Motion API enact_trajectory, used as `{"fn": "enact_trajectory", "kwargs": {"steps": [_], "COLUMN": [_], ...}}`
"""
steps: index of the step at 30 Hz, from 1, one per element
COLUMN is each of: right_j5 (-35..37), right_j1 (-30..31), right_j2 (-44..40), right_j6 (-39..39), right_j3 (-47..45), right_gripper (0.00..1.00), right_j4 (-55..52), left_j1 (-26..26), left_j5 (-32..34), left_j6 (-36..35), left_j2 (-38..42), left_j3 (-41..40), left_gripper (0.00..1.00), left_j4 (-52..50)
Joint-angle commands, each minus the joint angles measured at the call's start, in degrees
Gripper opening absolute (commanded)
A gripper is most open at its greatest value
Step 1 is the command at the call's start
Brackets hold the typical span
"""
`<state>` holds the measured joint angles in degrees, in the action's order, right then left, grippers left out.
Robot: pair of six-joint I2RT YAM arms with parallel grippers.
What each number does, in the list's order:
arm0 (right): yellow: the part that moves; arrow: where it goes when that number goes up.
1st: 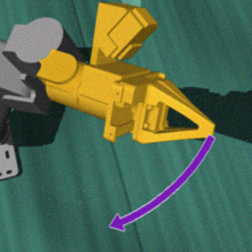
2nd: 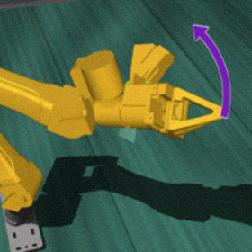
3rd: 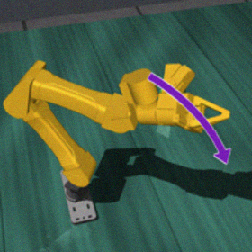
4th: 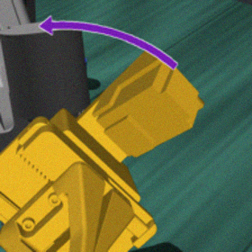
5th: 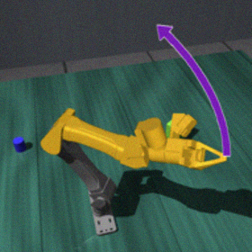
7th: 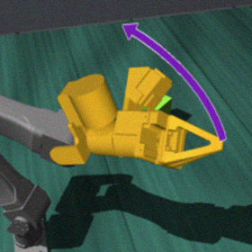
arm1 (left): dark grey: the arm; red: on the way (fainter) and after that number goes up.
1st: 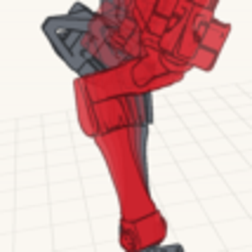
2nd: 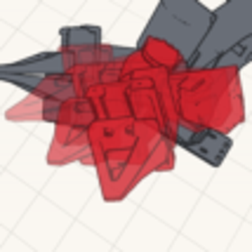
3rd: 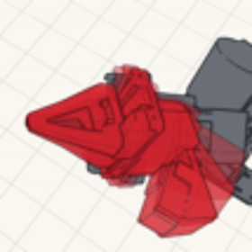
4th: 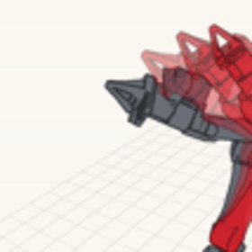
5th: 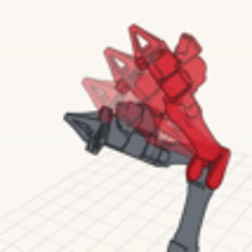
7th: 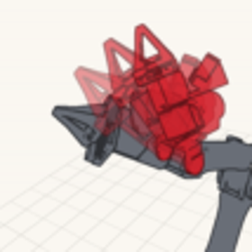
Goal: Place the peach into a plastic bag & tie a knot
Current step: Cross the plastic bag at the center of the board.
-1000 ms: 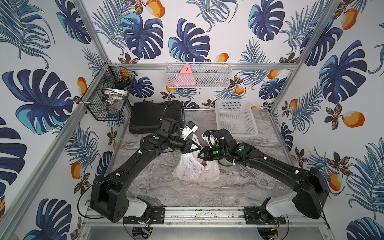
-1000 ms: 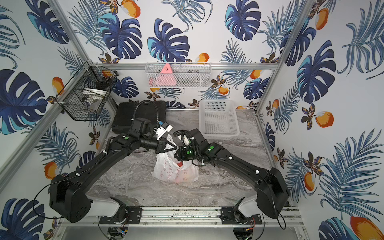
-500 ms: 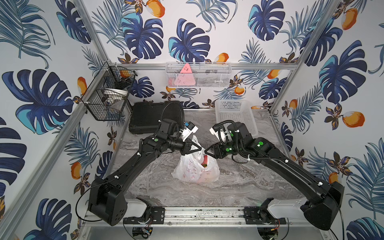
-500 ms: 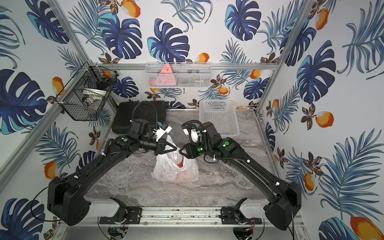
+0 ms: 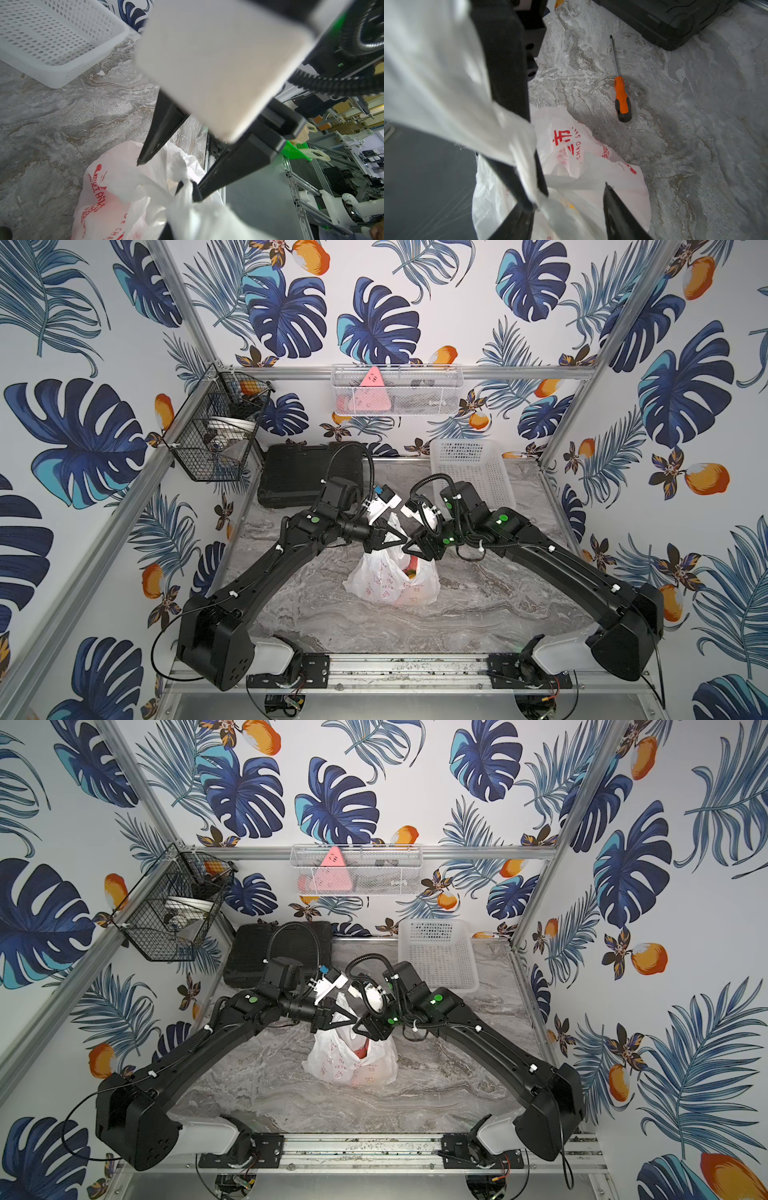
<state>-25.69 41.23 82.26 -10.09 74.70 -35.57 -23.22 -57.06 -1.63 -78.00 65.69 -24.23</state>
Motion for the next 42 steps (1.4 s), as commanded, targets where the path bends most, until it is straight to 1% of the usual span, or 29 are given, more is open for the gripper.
{"fn": "enact_trajectory", "kwargs": {"steps": [1, 4, 7, 11, 17, 19, 21, 25, 26, 29, 31, 34, 37, 42], "right_j5": [-3.74, -3.49, -3.43, -1.64, 0.42, 0.75, 1.60, 5.37, 6.37, 8.35, 7.88, 7.50, 7.56, 8.36], "right_j1": [0.16, 0.25, 0.34, 0.77, 1.22, 1.22, 1.22, 1.22, 1.16, 0.72, 0.43, 0.34, 0.34, 0.34], "right_j2": [0.83, 1.15, 1.23, 2.13, 2.76, 2.95, 3.17, 3.15, 2.81, 1.24, 0.45, 0.62, 0.49, 0.01], "right_j6": [-0.64, -0.85, -0.65, -0.39, 0.68, 1.12, 1.87, 3.13, 3.02, 2.43, 2.40, 2.61, 2.16, 2.32], "right_j3": [0.63, 0.33, 0.25, 0.85, 1.24, 1.33, 1.33, 0.83, 0.51, -1.12, -1.87, -1.57, -1.57, -1.92], "right_gripper": [0.49, 0.42, 0.37, 0.29, 0.25, 0.22, 0.17, 0.03, 0.01, 0.00, 0.00, 0.00, 0.00, 0.00], "right_j4": [0.04, -0.81, -1.29, -1.98, -1.15, -0.83, -0.21, 0.51, 0.50, 1.16, 2.28, 2.01, 1.90, 2.61], "left_j1": [-0.07, -0.12, -0.09, -0.07, -0.09, -0.05, -0.08, -0.14, 0.00, 0.16, 0.30, 0.51, 0.71, 0.64], "left_j5": [-1.11, -0.91, -0.47, -0.40, -0.34, -0.33, -0.18, 1.25, 1.79, 4.28, 5.29, 7.24, 8.83, 10.87], "left_j6": [-1.89, -1.98, -1.90, -1.42, -1.19, -1.00, -0.96, -0.75, -0.68, -1.14, -0.78, -1.34, -2.45, -3.69], "left_j2": [0.07, 0.21, 0.17, 0.21, 0.55, 0.56, 0.47, 0.68, 0.82, 1.49, 1.92, 2.65, 3.96, 4.64], "left_j3": [0.49, 0.62, 0.65, 0.70, 0.33, 0.21, 0.20, 0.36, 0.33, -0.21, -1.04, -1.44, -2.19, -3.86], "left_gripper": [0.00, 0.00, 0.00, 0.00, 0.00, 0.00, 0.00, 0.00, 0.00, 0.11, 0.20, 0.29, 0.35, 0.38], "left_j4": [-0.03, -0.12, -0.03, 0.45, 0.67, 0.93, 0.94, 0.03, -0.47, -2.20, -2.23, -3.70, -4.95, -5.22]}}
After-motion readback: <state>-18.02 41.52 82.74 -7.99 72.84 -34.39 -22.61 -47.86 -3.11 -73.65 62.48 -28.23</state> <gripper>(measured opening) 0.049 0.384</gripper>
